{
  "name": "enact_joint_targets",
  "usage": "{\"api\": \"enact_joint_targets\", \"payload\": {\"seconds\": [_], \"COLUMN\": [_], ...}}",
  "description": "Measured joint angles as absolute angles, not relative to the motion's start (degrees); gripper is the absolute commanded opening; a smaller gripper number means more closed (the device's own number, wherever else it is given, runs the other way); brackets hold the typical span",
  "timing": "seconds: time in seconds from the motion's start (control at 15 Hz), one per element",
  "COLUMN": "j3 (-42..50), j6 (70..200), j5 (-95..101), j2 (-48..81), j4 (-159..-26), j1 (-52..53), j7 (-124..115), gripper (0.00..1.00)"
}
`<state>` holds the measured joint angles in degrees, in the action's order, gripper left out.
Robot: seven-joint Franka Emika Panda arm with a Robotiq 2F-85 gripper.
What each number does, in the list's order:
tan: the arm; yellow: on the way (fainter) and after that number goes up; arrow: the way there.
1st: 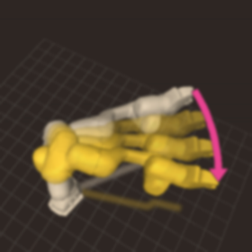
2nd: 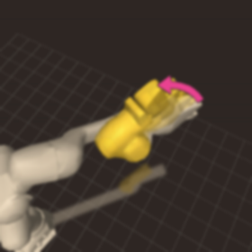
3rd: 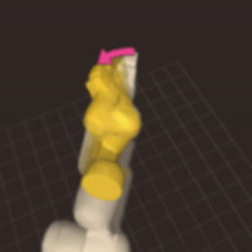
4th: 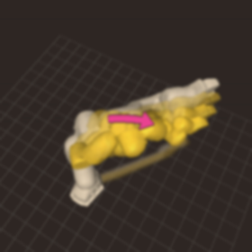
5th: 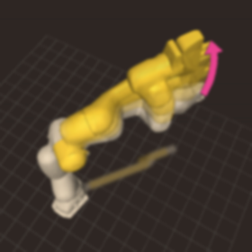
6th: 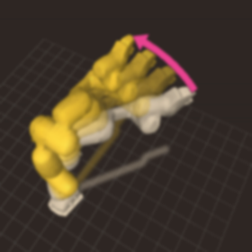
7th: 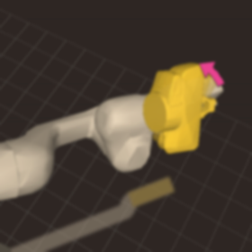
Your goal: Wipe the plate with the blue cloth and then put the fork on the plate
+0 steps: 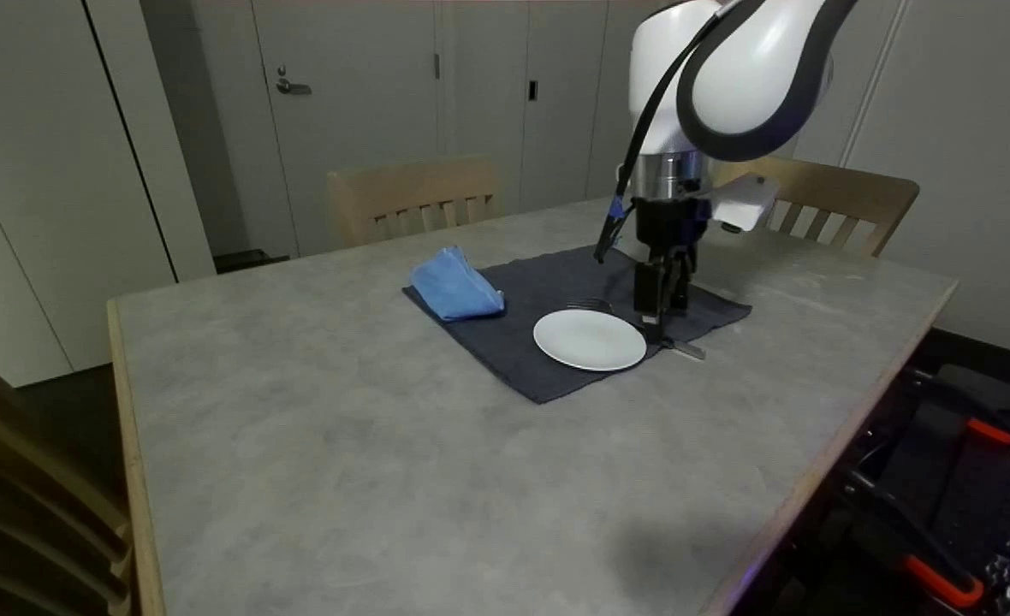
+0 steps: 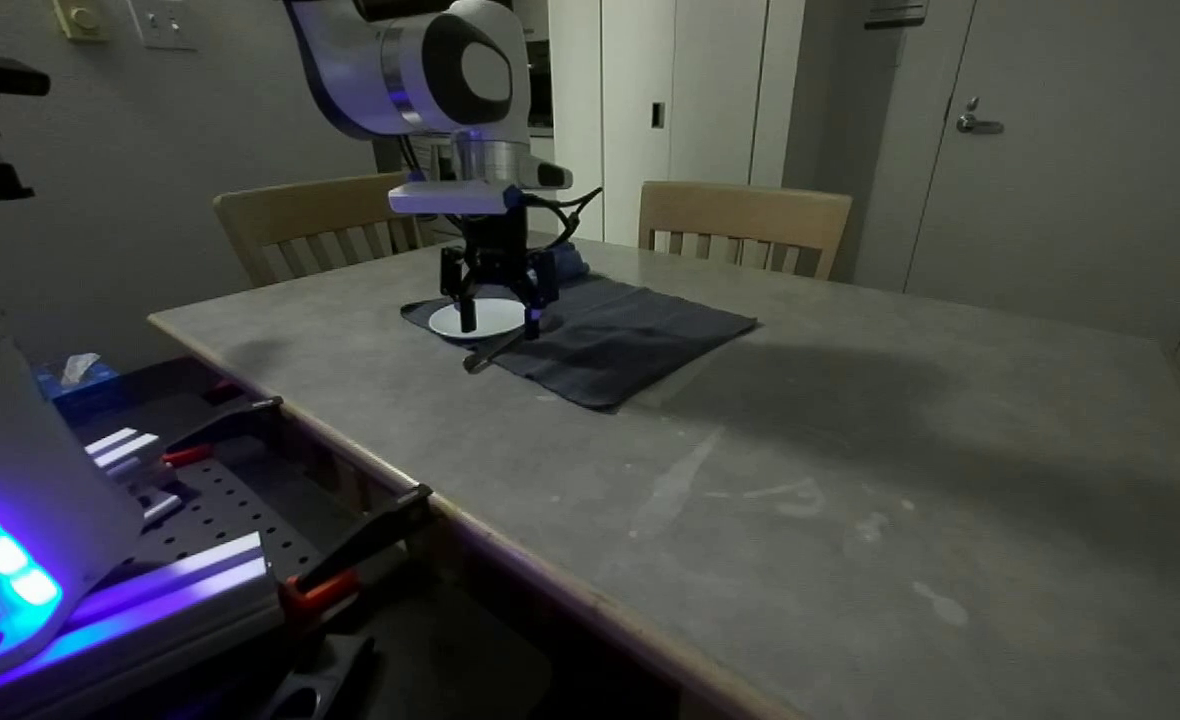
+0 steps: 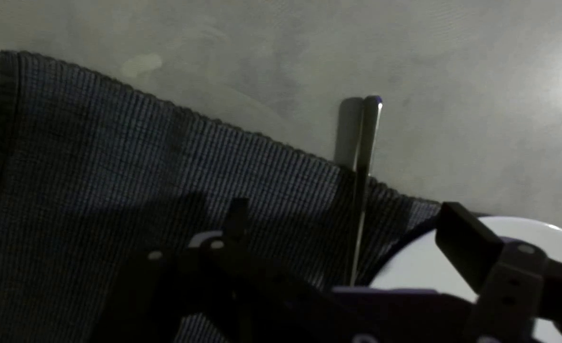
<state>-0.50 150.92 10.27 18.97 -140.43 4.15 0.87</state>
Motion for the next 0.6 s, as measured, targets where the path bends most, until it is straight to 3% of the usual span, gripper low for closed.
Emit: {"api": "enact_joint_targets", "payload": {"seconds": [0.6], "j3": [0.5], "j6": [150.9], "j5": [9.3], "j2": [20.8], "j4": [-137.0], "j1": [4.1], "j7": [-4.0], "gripper": [1.0]}}
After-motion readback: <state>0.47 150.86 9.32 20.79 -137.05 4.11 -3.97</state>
